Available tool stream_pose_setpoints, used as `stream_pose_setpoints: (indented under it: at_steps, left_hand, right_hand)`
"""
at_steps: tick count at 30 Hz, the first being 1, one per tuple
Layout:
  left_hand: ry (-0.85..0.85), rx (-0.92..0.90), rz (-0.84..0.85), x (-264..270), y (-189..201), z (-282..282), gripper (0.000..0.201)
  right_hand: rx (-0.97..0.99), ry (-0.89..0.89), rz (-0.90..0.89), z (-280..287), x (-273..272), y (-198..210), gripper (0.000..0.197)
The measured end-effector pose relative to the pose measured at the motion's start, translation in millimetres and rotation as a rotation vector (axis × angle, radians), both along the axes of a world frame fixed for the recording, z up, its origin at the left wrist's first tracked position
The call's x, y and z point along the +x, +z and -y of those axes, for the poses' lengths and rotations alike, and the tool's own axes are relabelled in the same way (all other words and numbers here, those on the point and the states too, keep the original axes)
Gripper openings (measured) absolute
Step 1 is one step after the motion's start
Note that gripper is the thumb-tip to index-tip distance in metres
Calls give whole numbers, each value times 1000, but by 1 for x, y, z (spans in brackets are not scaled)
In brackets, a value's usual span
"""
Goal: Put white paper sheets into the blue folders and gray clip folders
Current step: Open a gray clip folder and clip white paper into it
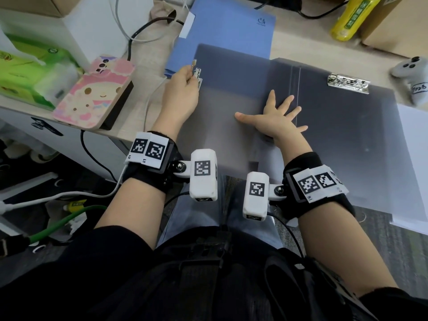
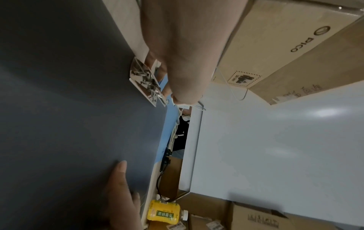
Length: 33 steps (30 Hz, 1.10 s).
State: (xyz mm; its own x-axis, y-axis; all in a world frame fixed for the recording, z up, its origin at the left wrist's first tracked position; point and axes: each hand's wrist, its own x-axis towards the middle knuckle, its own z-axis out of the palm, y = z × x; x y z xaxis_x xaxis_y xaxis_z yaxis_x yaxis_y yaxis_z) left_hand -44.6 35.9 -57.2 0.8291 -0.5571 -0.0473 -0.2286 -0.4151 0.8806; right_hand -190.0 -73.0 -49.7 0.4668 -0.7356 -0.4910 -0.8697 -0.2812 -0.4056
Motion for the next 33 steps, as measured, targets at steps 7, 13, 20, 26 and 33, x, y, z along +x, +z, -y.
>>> stream_pose_setpoints:
  at_steps: [7, 13, 20, 26, 33]
  left_hand:
    - [-61, 89, 284, -6, 3, 27, 45]
    - [-155, 58, 348, -33, 15, 62, 41]
    - [-347, 17, 241, -70, 18, 120, 36]
    - [-468, 16, 229, -98, 8, 174, 34]
    - [-389, 72, 221, -108, -11, 224, 35]
  right_hand:
    - [17, -29, 102, 12, -7, 4, 98]
    - [6, -135, 368, 43, -18, 5, 84]
    - [-280, -318, 511, 92, -59, 8, 70]
    - [-337, -254, 280, 130, -93, 0, 93]
    - [-237, -248, -29, 151, -103, -5, 127]
